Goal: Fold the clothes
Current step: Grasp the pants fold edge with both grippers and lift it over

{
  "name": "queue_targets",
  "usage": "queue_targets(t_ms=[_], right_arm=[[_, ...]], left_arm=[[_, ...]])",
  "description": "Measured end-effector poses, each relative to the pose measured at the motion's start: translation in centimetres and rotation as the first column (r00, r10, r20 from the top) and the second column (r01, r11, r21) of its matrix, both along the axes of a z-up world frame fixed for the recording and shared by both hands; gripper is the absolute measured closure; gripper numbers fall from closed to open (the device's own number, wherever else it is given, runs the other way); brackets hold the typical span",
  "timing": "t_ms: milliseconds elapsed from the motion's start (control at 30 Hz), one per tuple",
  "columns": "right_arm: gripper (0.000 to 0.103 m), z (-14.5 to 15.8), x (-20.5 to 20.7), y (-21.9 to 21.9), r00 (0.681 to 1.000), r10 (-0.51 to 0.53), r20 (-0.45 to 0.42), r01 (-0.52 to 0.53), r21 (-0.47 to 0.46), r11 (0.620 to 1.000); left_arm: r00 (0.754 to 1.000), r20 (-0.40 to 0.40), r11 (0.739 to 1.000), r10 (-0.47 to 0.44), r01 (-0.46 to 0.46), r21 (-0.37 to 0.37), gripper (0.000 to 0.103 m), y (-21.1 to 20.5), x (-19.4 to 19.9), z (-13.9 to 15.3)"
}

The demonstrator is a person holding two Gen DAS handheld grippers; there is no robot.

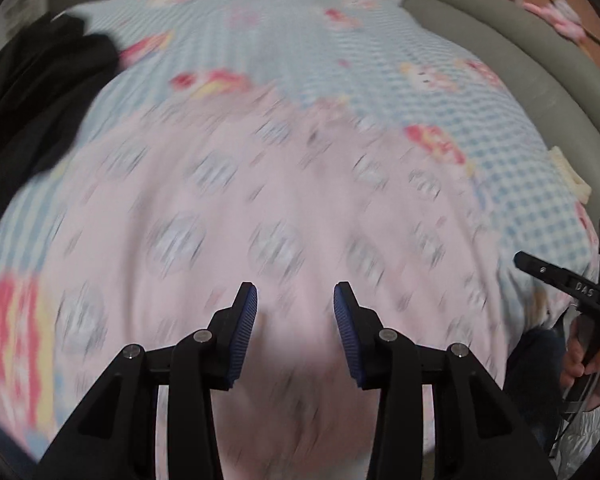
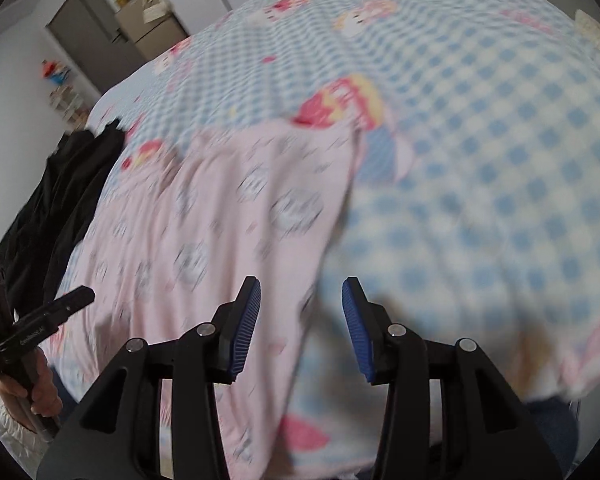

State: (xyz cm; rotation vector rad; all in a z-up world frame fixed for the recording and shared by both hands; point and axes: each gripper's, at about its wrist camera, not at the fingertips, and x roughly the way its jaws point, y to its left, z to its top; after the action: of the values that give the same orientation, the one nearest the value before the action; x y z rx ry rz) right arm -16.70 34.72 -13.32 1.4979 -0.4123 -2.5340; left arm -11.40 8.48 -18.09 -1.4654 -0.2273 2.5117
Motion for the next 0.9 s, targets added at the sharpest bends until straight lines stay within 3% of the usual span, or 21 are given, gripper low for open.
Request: queue_targets(t_ms=[133,333,467,600,633,667,700,733,900], right_arm=[[0.059,-1.2,-4.3,1.6,0.998,-0.038,0.054,0.040,-0.023,0.999],[0.059,-3.8,-10.4,2.8,0.994,-0.048,0.099,0.052,-0.046,0.998],[0.054,-5.6,-13.5,2.6,0.994,-0.027,0.107,0.034,-0.061,0.998],[0.045,-7.0,-15.7,1.6,0.996,0.027,0.089,-0.022,-0.054,0.998],[0.051,-7.6,-15.9,1.4,0.995,0.024,0.100,-0.019,-0.058,0.998],[0.072,-7.9,-16.1,1.2,0.994,0.024,0.104,-0.018,-0.057,0.998],[0.080,-7.5,-15.9,1.0,0.997,0.028,0.078,-0.025,-0.041,0.999],[0.093,-7.2,-15.7,0.9,0.998,0.033,0.053,-0.031,-0.027,0.999],[0.098,-3.4,-13.9,2.4,0.997,0.008,-0.071,-0.012,-0.049,0.999]], left_arm=[[1.000,0.013,0.999,-0.025,0.025,-0.048,0.063,1.1,-7.9,0.1],[0.998,0.037,0.994,-0.058,0.061,-0.095,0.066,2.7,-18.2,-2.6],[0.993,0.087,0.990,-0.078,0.088,-0.113,0.063,3.5,-22.3,-5.5],[0.982,0.125,0.984,-0.144,0.155,-0.083,0.061,4.6,-23.7,-7.9],[0.979,0.129,0.982,-0.160,0.171,-0.079,0.064,4.9,-23.8,-8.3],[0.979,0.114,0.980,-0.167,0.178,-0.091,0.073,5.2,-23.5,-8.3],[0.981,0.094,0.979,-0.170,0.178,-0.096,0.091,5.4,-23.2,-7.8],[0.982,0.073,0.979,-0.171,0.178,-0.100,0.093,5.6,-23.0,-7.3],[0.987,-0.039,0.986,-0.156,0.153,-0.072,0.097,5.5,-22.4,-3.7]])
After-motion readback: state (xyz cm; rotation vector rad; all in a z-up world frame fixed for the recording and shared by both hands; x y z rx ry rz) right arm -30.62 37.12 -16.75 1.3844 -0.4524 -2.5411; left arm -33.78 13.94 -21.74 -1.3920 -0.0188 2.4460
